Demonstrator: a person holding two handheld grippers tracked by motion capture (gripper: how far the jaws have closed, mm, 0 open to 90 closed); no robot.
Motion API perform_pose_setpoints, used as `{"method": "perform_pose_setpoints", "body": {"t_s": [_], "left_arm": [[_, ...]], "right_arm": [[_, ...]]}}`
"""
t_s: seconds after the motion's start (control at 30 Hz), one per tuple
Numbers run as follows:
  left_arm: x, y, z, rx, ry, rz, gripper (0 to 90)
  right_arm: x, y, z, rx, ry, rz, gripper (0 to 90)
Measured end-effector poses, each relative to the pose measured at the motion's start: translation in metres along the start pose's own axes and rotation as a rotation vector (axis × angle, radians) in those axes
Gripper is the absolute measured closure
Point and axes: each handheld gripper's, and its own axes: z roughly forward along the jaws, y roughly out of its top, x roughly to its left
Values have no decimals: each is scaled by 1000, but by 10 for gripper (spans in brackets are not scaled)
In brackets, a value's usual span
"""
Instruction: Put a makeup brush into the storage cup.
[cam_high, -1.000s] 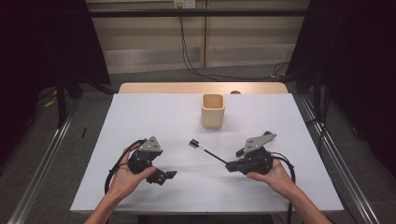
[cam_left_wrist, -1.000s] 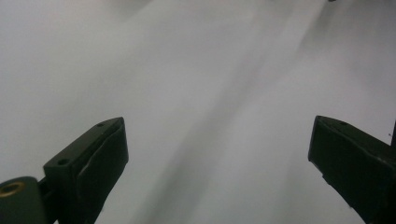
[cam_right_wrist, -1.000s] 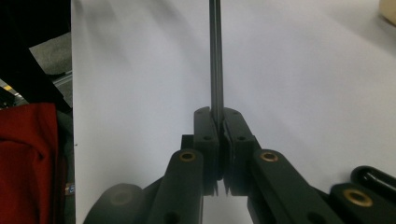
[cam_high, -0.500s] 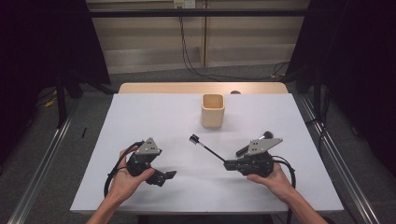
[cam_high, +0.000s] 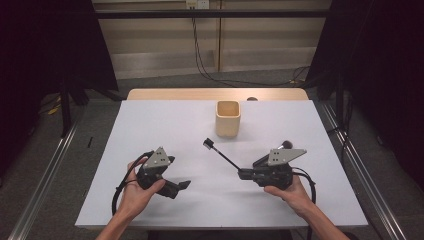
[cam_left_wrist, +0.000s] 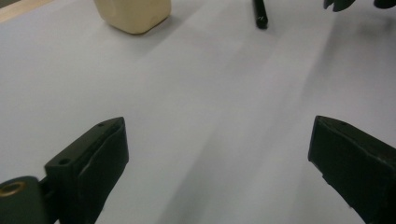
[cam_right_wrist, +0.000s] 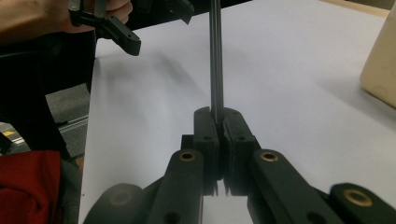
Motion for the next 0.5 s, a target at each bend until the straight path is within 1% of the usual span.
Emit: {"method": "perform_pose_setpoints", "body": {"t_s": [0.03,0.1,0.2,0.3,0.4,0.47,0.5], "left_arm": [[0,0,0,-16,-3,-2,59],[-2,1,2,-69,1,3,53],[-4,4,3,-110,-5,-10,42],[-6,5,6,-140,-13,-29,43],[-8,5,9,-180,-10,-22,47],[-9,6,10,-200,-16,-21,56],[-11,7,12,-216,-39,-27,63]], "right_arm": [[0,0,0,0,-4,-2,860],[0,0,1,-2,-4,-6,860],[1,1,1,-5,-4,-10,859],[2,1,2,-6,-1,-13,860],[2,1,2,0,5,-18,859],[1,1,2,1,7,-21,859],[1,2,2,0,7,-21,860]]}}
